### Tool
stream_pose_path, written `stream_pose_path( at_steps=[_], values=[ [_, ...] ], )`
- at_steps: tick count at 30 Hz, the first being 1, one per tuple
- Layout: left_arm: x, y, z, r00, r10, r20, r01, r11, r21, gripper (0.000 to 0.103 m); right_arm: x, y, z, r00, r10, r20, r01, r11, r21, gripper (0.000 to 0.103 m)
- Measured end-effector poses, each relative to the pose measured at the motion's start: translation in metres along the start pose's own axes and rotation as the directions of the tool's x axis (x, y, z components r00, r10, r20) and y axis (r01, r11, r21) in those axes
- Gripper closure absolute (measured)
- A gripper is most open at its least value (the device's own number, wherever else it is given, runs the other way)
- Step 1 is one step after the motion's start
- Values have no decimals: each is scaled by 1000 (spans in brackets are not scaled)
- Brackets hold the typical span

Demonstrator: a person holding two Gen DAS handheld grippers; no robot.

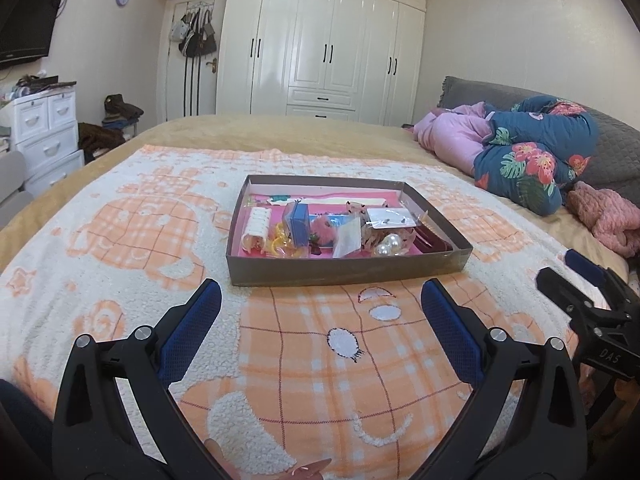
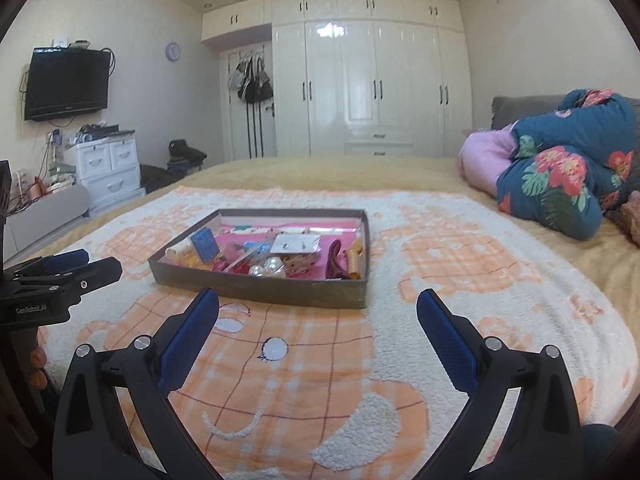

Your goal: Organize jewelry

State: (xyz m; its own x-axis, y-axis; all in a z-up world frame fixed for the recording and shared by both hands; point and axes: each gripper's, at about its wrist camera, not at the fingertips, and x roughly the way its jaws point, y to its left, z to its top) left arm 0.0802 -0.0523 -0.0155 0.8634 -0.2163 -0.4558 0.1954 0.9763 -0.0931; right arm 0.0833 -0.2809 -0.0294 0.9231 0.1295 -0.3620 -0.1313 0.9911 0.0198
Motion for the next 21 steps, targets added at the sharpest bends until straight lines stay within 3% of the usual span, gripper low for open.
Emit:
stream_pose_path(
  at_steps=[4, 11, 21],
  values=[
    [-5, -2, -2, 999, 36, 30, -37, 999, 16, 11, -17, 0, -3, 997, -30, 73, 32, 999, -22, 6],
    [-18, -1, -5, 997, 26, 70, -27, 1000, 12, 11, -39, 2, -4, 984, -27, 174, 37, 998, -53, 6],
    [-20, 0, -4, 996, 21, 86, -21, 1000, 6, 11, -32, -9, -9, 990, -41, 136, 41, 999, 4, 6]
  ],
)
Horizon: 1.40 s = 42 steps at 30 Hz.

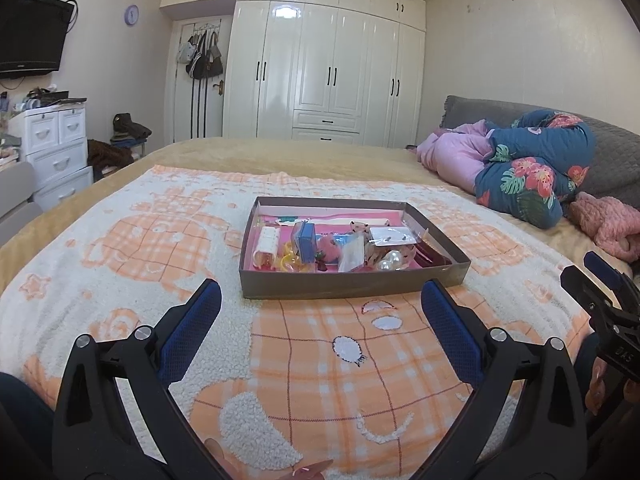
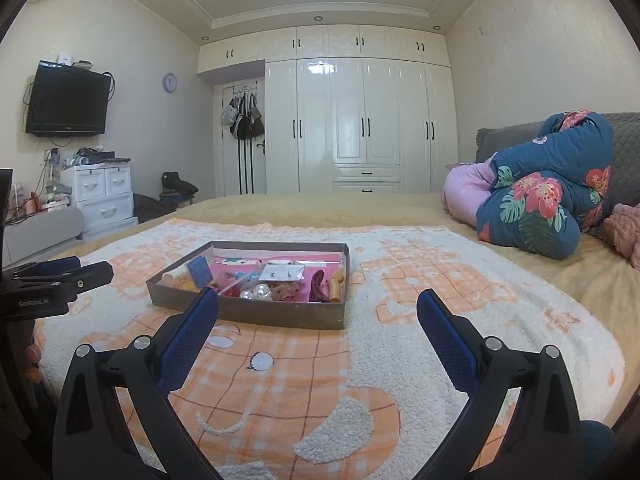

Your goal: Organize jewelry

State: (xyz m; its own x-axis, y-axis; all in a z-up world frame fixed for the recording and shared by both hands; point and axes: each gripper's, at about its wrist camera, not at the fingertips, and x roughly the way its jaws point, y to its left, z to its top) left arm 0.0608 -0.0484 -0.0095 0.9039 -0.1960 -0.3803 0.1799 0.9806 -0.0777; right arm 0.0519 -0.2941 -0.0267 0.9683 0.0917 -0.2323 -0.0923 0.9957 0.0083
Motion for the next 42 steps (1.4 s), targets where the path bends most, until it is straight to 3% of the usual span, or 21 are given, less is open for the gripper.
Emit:
stream_pose_path(
  at_steps=[42],
  values=[
    [1, 0, -1, 1000, 2, 0, -2, 1000, 1, 11, -5, 3, 0, 1000, -6, 18, 6, 1000, 0, 6]
  ],
)
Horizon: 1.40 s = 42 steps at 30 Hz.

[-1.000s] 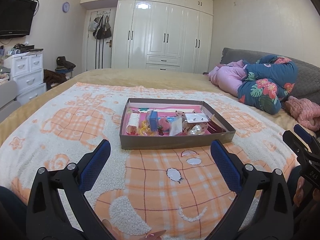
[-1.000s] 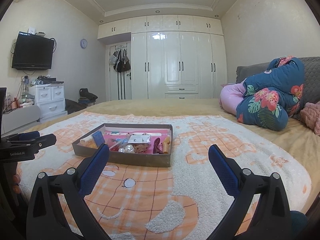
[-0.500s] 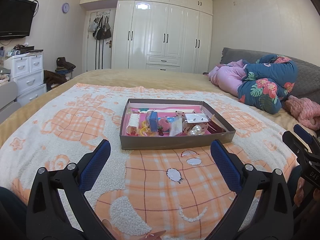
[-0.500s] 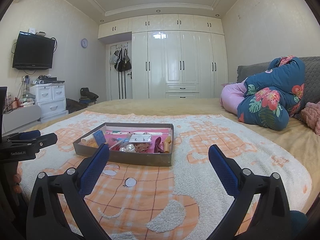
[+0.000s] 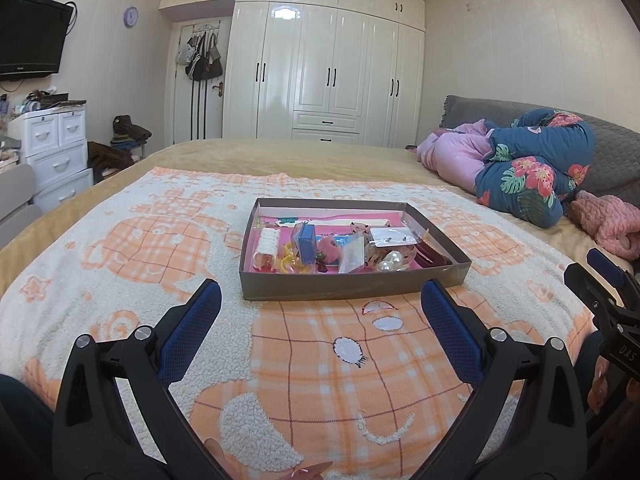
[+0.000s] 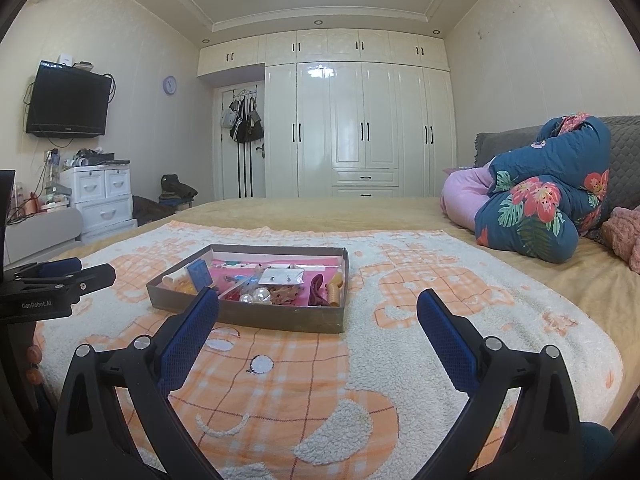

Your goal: Organize jewelry

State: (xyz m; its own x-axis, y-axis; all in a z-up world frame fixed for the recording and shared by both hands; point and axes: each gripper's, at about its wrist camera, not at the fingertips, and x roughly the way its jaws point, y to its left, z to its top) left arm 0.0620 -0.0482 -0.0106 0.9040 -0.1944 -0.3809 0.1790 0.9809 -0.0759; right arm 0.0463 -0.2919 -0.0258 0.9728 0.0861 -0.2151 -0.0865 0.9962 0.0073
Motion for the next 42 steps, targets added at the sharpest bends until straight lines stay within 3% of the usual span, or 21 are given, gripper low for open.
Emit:
stream_pose_path(
  at_steps=[42],
  values=[
    [-1, -1, 1, 1000, 5, 2, -5, 1000, 3, 11, 2, -1, -2, 1000, 1, -1, -1, 1000, -2, 6]
  ],
)
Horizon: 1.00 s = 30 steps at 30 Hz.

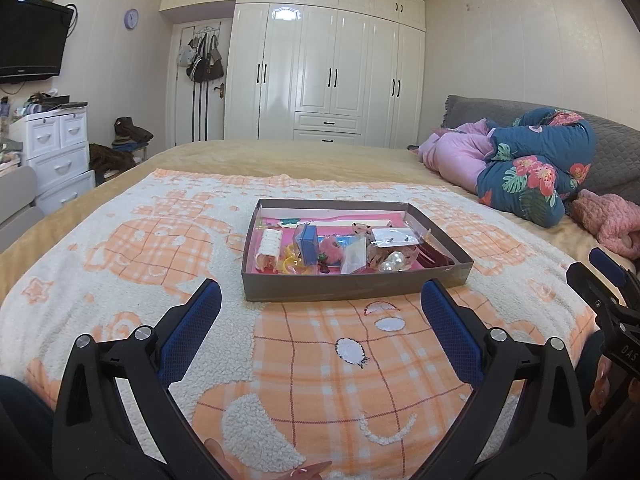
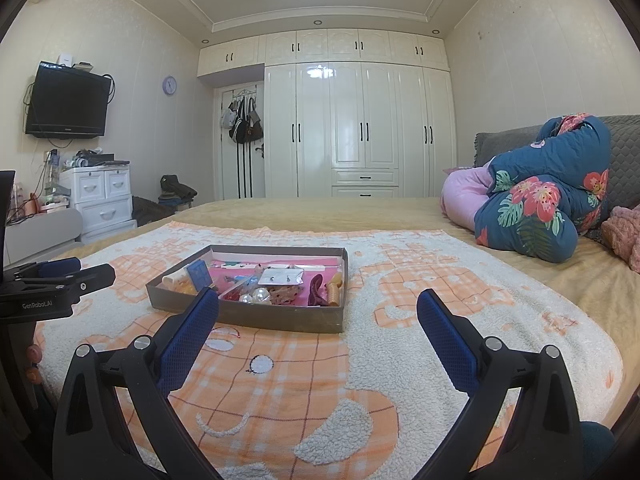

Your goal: Organize jewelry

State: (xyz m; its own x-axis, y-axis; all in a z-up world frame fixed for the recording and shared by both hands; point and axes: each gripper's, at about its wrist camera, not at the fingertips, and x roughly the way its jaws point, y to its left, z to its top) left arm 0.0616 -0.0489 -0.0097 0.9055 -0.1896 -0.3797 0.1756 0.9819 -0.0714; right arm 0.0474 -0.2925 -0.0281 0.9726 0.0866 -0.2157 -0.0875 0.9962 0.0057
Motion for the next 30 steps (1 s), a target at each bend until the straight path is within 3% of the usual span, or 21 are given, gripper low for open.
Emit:
stream_pose_path(
  at_steps=[24, 27, 30],
  values=[
    [3, 4, -1, 1000, -8, -5, 8, 1000, 1, 11, 2, 0, -1, 1000, -23, -8, 23, 1000, -1, 6],
    [16, 20, 3, 998, 27, -51, -30, 998, -55, 11, 13, -10, -1, 998, -33, -54, 35, 998, 51, 6],
    [38, 51, 12, 990, 71, -120, -87, 987, -134, 11, 48, -44, 5, 976, -144, -161, 166, 978, 130, 6]
  ],
)
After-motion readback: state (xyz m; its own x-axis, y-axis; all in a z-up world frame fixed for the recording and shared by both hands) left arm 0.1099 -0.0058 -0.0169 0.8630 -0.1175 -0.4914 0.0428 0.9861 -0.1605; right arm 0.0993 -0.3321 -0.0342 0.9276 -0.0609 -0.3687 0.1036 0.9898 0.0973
